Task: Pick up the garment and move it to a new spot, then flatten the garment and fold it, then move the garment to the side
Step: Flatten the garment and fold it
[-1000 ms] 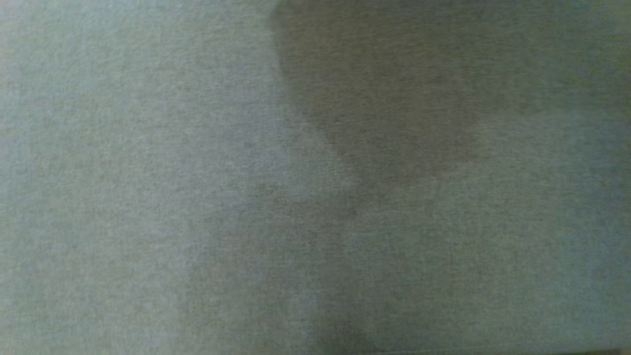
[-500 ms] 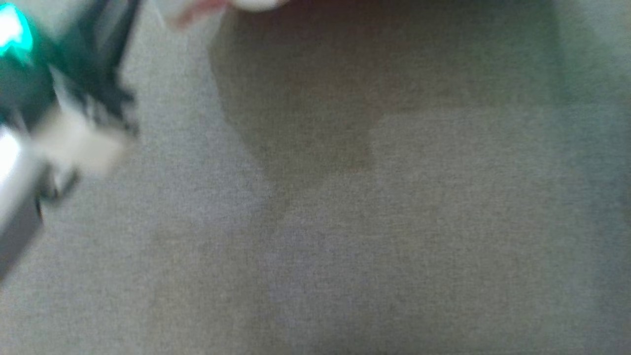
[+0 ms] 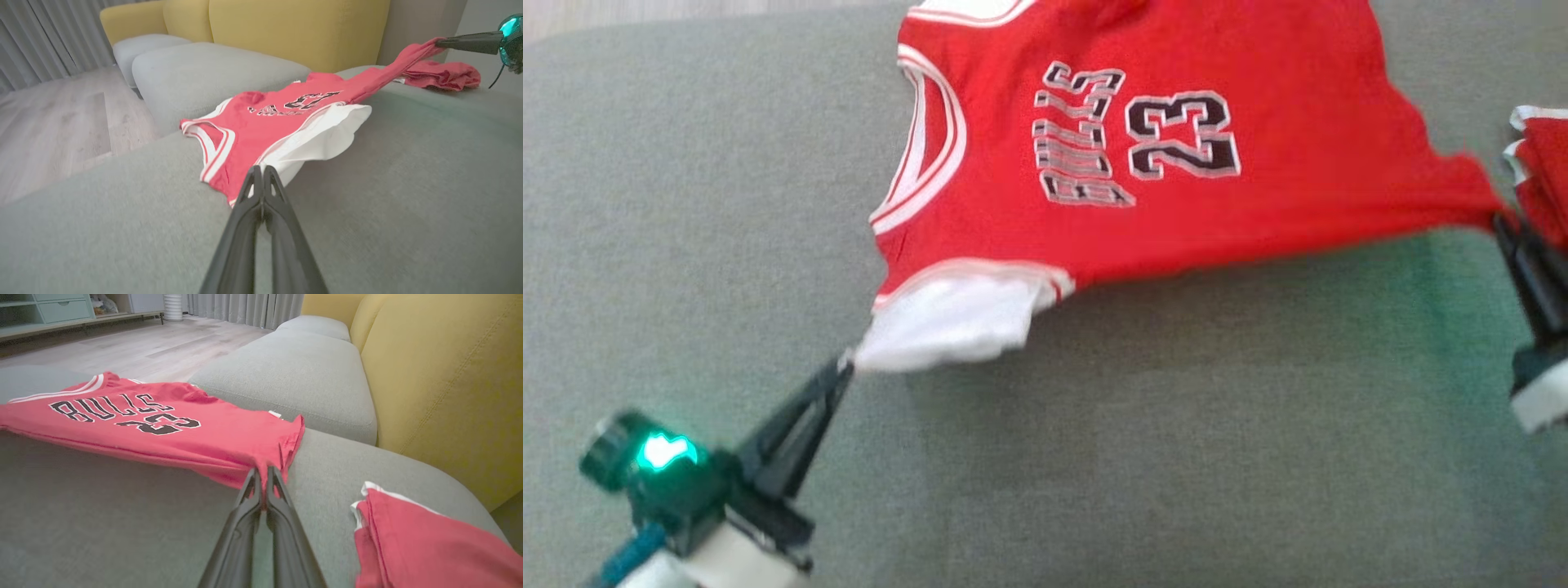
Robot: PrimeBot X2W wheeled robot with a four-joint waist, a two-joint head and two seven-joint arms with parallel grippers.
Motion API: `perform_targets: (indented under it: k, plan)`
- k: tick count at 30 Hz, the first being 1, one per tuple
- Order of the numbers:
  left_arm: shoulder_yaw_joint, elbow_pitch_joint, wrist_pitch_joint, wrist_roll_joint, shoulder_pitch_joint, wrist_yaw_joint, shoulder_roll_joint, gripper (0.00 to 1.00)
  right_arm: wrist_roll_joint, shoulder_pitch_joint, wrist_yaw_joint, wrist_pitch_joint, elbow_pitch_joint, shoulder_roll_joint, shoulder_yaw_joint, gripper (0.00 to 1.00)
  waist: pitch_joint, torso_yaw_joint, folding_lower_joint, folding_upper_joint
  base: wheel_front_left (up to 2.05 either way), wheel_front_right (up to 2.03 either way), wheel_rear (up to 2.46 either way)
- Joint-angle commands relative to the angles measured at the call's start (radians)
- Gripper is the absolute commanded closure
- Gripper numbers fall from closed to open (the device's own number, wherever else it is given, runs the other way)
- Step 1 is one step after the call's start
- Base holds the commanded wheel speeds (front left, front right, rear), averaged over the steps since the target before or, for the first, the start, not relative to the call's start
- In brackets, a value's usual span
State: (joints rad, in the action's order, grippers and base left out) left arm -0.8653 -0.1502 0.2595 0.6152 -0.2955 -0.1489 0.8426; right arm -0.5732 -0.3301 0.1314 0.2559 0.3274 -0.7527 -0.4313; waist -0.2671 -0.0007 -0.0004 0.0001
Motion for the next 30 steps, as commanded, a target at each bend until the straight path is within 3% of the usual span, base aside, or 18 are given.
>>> perform_targets:
  k: [1, 8, 12, 19, 30]
  plan:
    - [0.049, -0.02, 0.002, 0.008, 0.021, -0.009, 0.034, 1.0, 0.016, 0.064, -0.001, 0.006, -0.04, -0.027, 0.028, 1.0, 0.009, -0.007, 0.0004, -0.0001, 0.0, 0.0, 0.0]
    - [0.038, -0.032, 0.002, 0.049, 0.144, 0.02, 0.011, 1.0, 0.038, 0.21, -0.001, 0.006, -0.09, -0.019, 0.079, 1.0, 0.023, -0.017, 0.0004, -0.0001, 0.0, 0.0, 0.0]
    - [0.064, -0.013, 0.002, 0.019, 0.12, 0.039, 0.015, 1.0, 0.03, 0.218, -0.001, -0.007, -0.097, 0.004, 0.105, 1.0, 0.016, -0.017, 0.0004, -0.0001, 0.0, 0.0, 0.0]
    - [0.093, 0.044, -0.011, -0.091, -0.103, 0.094, -0.013, 1.0, 0.027, 0.139, -0.001, -0.032, -0.085, 0.047, 0.117, 1.0, -0.042, -0.023, 0.0004, -0.0001, 0.0, 0.0, 0.0]
    - [0.088, 0.293, -0.019, -0.232, -0.552, 0.23, -0.146, 1.0, 0.001, -0.085, -0.001, -0.075, 0.007, 0.078, 0.074, 1.0, -0.162, -0.044, 0.0004, -0.0001, 0.0, 0.0, 0.0]
